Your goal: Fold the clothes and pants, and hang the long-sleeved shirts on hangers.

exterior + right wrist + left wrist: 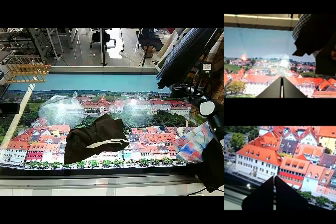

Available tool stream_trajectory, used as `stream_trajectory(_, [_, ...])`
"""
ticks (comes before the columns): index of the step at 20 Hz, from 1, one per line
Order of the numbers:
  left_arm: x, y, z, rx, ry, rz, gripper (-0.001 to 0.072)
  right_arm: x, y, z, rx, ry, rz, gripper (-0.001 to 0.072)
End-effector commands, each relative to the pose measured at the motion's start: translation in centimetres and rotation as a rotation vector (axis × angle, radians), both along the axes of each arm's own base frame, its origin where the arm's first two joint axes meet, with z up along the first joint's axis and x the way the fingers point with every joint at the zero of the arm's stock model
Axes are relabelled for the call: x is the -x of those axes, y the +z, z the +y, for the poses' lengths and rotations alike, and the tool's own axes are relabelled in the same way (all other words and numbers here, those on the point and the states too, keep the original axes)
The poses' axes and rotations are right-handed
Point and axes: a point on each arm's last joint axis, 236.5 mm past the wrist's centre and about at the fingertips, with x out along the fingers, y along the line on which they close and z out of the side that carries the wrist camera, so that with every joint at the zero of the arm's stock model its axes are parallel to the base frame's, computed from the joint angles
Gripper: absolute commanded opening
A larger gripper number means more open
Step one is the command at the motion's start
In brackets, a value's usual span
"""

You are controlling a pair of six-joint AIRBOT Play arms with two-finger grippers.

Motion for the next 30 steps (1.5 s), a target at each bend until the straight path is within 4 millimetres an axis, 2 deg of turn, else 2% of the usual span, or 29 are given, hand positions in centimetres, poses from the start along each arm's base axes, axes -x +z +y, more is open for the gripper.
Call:
stream_trajectory(1, [0.0,0.0,0.1,0.000,0.001,0.000,0.0007,0.0,-0.1,0.1,0.000,0.001,0.001,0.0012])
stream_trajectory(11, [0.0,0.0,0.0,0.000,0.001,-0.001,0.0007,0.0,-0.1,0.1,-0.001,0.001,0.001,0.0012])
stream_trajectory(15, [-1.6,0.4,-0.2,0.004,-0.022,-0.063,0.0007,-0.2,0.3,0.0,-0.008,-0.005,-0.016,0.0012])
stream_trajectory(19, [-3.2,1.2,-0.4,-0.003,-0.048,-0.134,0.0007,-0.4,2.0,1.5,-0.242,-0.022,-0.077,0.0012])
stream_trajectory(21, [-4.0,1.6,-0.5,-0.005,-0.058,-0.168,0.0009,-0.4,2.6,1.8,-0.298,-0.024,-0.094,0.0012])
stream_trajectory(22, [-3.9,1.3,-1.1,0.023,-0.056,-0.163,0.0086,-0.4,2.8,1.8,-0.307,-0.027,-0.103,0.0012])
stream_trajectory(23, [-3.8,0.9,-2.2,0.071,-0.064,-0.155,0.0446,-0.5,3.1,1.7,-0.309,-0.031,-0.113,0.0012])
stream_trajectory(24, [-3.7,0.5,-3.6,0.135,-0.073,-0.151,0.0701,-0.4,3.2,1.6,-0.312,-0.033,-0.119,0.0012])
stream_trajectory(25, [-3.6,0.0,-5.6,0.214,-0.103,-0.140,0.0719,-0.4,3.3,1.7,-0.325,-0.032,-0.118,0.0013])
stream_trajectory(27, [-2.9,-1.4,-12.1,0.467,-0.220,-0.093,0.0707,0.2,3.3,2.6,-0.378,-0.020,-0.094,0.0013])
stream_trajectory(28, [-2.0,-2.2,-16.0,0.614,-0.285,-0.064,0.0707,0.2,3.8,2.5,-0.383,-0.024,-0.108,0.0014])
stream_trajectory(29, [-1.0,-2.9,-19.0,0.721,-0.333,-0.040,0.0708,0.6,3.7,3.2,-0.435,-0.014,-0.082,0.0056])
stream_trajectory(30, [0.3,-4.1,-21.2,0.784,-0.366,-0.008,0.0708,1.0,3.0,4.2,-0.447,0.019,-0.031,0.0172])
